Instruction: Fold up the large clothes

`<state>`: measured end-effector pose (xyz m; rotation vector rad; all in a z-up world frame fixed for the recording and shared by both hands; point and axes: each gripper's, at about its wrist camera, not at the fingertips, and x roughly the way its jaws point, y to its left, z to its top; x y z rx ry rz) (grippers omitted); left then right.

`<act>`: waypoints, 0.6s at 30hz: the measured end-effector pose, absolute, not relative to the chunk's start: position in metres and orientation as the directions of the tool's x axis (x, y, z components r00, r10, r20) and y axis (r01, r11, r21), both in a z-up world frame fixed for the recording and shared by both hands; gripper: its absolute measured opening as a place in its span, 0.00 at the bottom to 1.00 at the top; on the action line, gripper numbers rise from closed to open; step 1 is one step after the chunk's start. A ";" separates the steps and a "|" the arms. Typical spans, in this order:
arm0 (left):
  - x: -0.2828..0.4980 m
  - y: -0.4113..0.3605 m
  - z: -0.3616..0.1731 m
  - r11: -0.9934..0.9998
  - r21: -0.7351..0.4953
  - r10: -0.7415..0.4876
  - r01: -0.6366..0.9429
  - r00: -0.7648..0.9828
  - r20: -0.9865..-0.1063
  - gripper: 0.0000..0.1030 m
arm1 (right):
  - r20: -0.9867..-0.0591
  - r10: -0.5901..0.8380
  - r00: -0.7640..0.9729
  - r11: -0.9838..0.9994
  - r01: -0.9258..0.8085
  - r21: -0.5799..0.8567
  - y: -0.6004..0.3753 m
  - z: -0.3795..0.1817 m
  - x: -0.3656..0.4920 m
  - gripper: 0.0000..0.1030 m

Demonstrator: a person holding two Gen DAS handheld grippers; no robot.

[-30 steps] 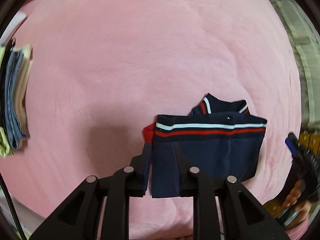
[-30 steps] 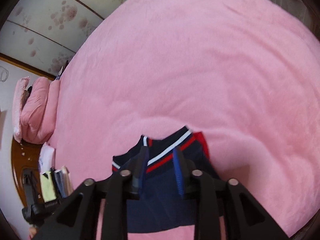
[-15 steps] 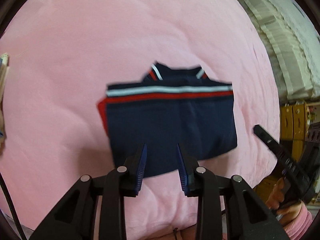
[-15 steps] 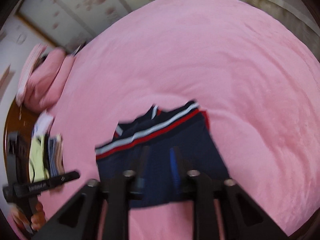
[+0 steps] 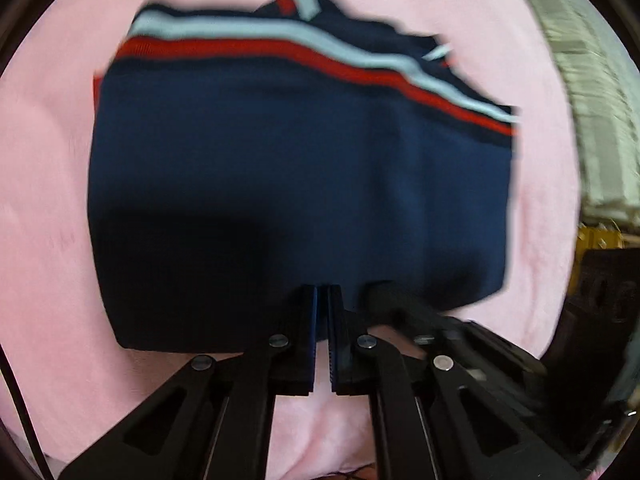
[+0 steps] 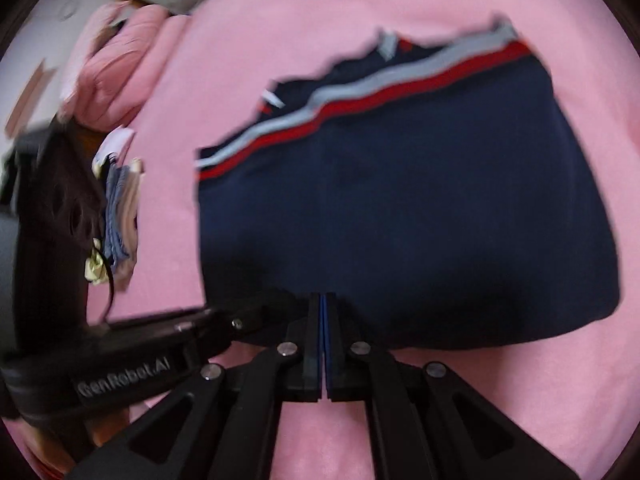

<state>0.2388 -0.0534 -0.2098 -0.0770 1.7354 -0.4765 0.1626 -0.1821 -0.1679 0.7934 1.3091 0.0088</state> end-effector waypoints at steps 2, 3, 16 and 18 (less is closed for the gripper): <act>0.236 -0.052 -0.216 0.915 -0.353 -0.310 0.197 -0.218 -0.925 0.01 | -0.851 0.434 0.294 0.750 0.405 0.523 -0.189 -0.174 0.163 0.00; 0.235 -0.052 -0.218 0.916 -0.345 -0.303 0.203 -0.212 -0.929 0.01 | -0.855 0.431 0.287 0.762 0.392 0.516 -0.189 -0.174 0.163 0.00; 0.236 0.002 -0.208 0.959 -0.133 -0.091 0.251 -0.173 -0.981 0.01 | -0.933 0.292 0.210 0.851 0.388 0.354 -0.265 -0.166 0.123 0.00; 0.238 0.016 -0.209 0.966 -0.105 -0.063 0.238 -0.178 -0.982 0.01 | -0.950 0.248 0.192 0.850 0.427 0.308 -0.279 -0.165 0.118 0.00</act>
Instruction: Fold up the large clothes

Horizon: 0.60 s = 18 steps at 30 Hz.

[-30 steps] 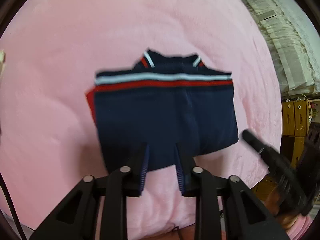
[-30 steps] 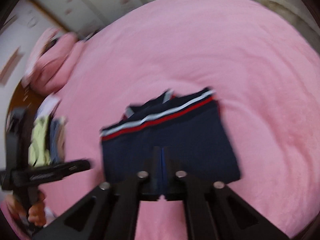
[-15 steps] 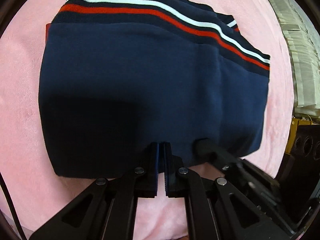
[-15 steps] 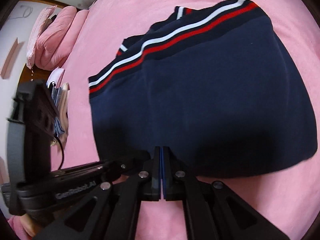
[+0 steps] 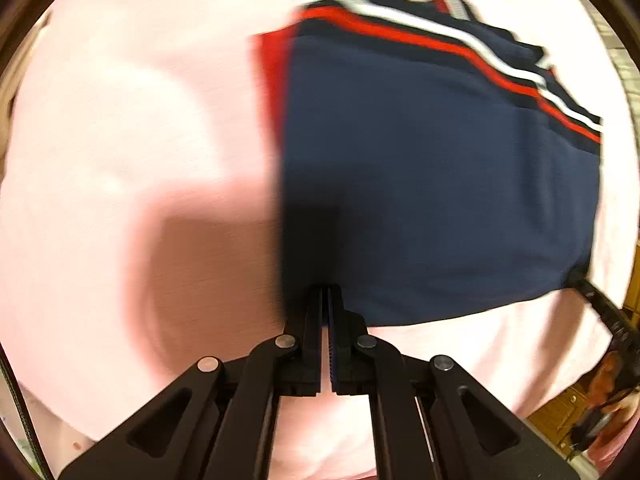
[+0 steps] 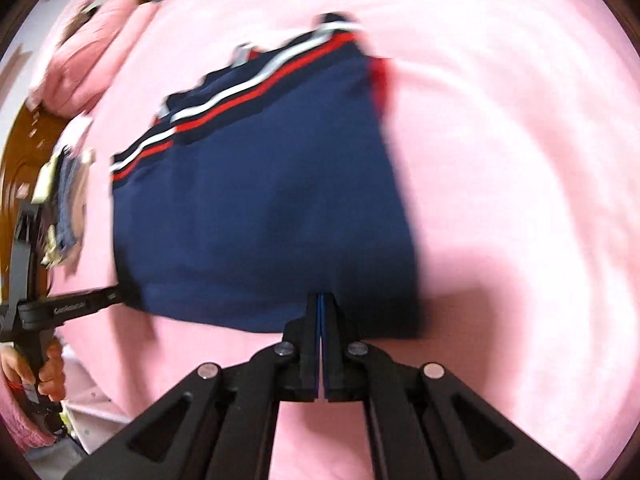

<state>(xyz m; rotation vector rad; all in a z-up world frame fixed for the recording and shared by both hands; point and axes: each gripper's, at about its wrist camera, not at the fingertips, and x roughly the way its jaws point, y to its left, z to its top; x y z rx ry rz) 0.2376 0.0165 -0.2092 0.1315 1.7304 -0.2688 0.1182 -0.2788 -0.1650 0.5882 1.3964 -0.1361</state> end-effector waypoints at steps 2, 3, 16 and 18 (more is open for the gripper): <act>0.238 0.030 -0.206 0.971 -0.088 -0.048 0.222 -0.177 -0.983 0.01 | -0.958 0.224 0.178 0.854 0.439 0.281 -0.288 -0.163 0.115 0.00; 0.237 0.035 -0.200 0.970 -0.098 -0.061 0.221 -0.169 -0.984 0.01 | -0.958 0.218 0.186 0.860 0.427 0.279 -0.288 -0.156 0.116 0.00; 0.218 -0.041 -0.205 0.896 -0.357 -0.277 0.264 -0.296 -0.914 0.01 | -0.833 0.522 0.185 0.793 0.256 0.554 -0.203 -0.164 0.147 0.00; 0.220 -0.049 -0.211 0.892 -0.361 -0.276 0.272 -0.306 -0.911 0.01 | -0.823 0.540 0.178 0.766 0.303 0.568 -0.198 -0.175 0.158 0.00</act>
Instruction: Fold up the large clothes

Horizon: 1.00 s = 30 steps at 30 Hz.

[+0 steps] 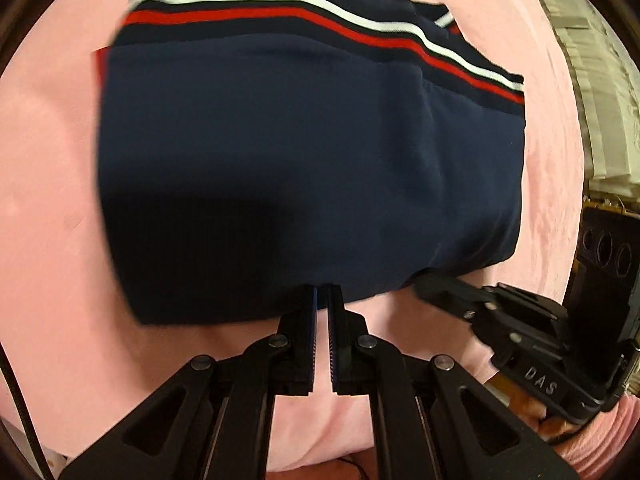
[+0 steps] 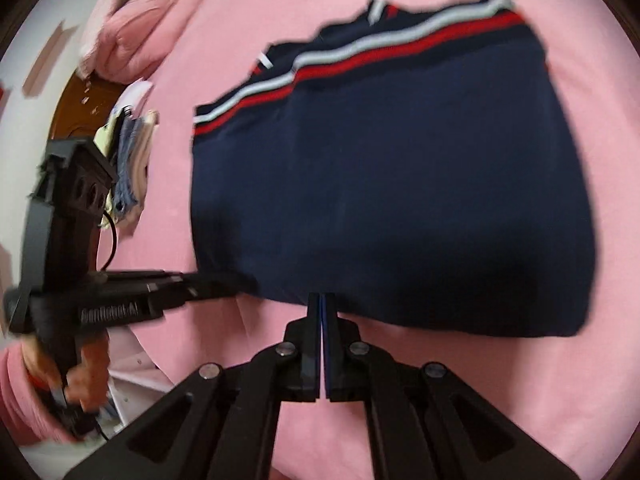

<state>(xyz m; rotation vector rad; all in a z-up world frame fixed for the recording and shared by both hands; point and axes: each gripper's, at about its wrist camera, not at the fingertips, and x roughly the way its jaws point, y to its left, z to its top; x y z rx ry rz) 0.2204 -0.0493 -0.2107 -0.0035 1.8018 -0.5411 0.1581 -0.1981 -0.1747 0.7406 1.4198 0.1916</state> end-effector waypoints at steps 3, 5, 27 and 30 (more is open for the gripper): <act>0.231 -0.059 -0.215 0.883 -0.408 -0.332 0.233 -0.304 -0.893 0.01 | -0.820 0.538 0.195 0.758 0.313 0.572 -0.202 -0.177 0.168 0.00; 0.243 -0.065 -0.215 0.879 -0.432 -0.368 0.202 -0.289 -0.884 0.01 | -0.815 0.543 0.201 0.752 0.316 0.578 -0.208 -0.177 0.177 0.00; 0.303 -0.041 -0.205 0.944 -0.290 -0.275 0.157 -0.111 -0.955 0.02 | -0.895 0.373 0.245 0.853 0.289 0.434 -0.287 -0.173 0.229 0.00; 0.306 -0.017 -0.208 0.935 -0.341 -0.331 0.100 -0.110 -0.937 0.01 | -0.912 0.316 0.261 0.851 0.347 0.394 -0.323 -0.171 0.215 0.00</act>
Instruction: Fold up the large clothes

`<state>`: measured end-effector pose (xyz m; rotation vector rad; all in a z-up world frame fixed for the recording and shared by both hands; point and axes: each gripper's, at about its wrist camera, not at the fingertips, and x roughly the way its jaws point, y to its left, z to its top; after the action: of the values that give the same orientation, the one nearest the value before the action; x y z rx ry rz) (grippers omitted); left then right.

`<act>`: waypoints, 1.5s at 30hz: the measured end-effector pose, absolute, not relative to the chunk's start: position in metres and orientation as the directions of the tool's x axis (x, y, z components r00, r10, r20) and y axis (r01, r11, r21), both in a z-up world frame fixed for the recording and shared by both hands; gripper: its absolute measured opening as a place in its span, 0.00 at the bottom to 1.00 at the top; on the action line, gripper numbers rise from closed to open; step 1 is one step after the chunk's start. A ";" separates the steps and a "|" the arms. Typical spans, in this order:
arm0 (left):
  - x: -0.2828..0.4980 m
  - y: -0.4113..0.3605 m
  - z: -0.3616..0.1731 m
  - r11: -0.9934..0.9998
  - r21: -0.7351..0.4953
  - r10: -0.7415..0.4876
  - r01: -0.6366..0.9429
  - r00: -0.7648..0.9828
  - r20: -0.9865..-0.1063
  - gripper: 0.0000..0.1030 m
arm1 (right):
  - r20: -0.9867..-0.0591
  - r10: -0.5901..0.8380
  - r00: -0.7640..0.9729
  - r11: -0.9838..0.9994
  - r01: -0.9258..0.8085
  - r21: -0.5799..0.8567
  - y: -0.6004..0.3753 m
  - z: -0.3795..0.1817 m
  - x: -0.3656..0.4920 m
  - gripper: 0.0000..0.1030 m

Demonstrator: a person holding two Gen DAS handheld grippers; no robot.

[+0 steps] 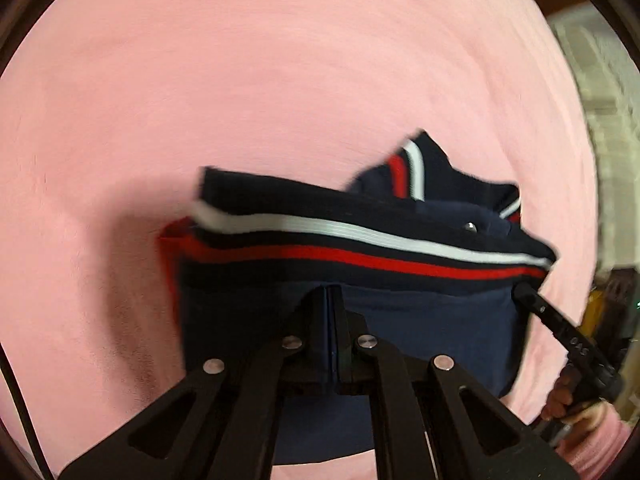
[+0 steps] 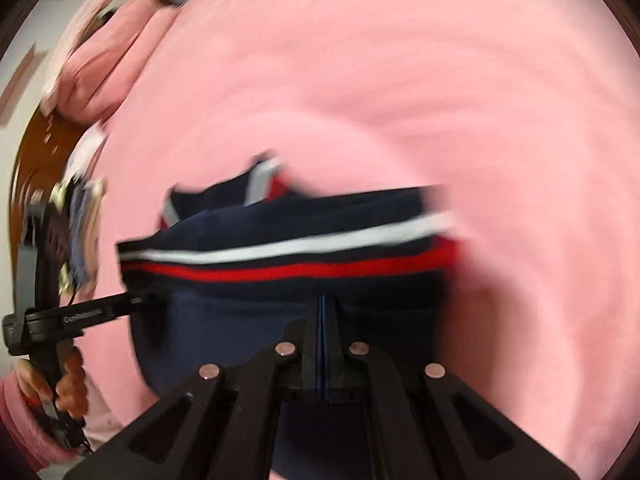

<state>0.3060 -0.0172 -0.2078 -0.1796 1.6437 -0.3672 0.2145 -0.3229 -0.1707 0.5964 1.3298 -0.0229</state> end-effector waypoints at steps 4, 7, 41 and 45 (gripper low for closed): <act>0.304 -0.026 -0.204 0.937 -0.338 -0.328 0.087 -0.112 -0.938 0.01 | -0.921 0.273 0.278 0.852 0.375 0.366 -0.332 -0.159 0.209 0.00; 0.297 -0.047 -0.194 0.921 -0.376 -0.364 0.102 -0.115 -0.924 0.02 | -0.884 0.352 0.308 0.806 0.380 0.453 -0.305 -0.151 0.214 0.00; 0.230 0.031 -0.174 0.976 -0.194 -0.202 -0.099 -0.078 -0.976 0.18 | -0.878 0.399 0.265 0.809 0.348 0.473 -0.259 -0.132 0.182 0.00; 0.206 0.029 -0.172 0.964 -0.212 -0.229 -0.160 -0.096 -0.969 0.18 | -0.881 0.430 0.196 0.818 0.329 0.472 -0.221 -0.147 0.202 0.00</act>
<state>0.2064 0.0292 -0.1716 -0.2974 1.6743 -0.0591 0.2022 -0.2210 -0.1469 0.6645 1.4033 0.0781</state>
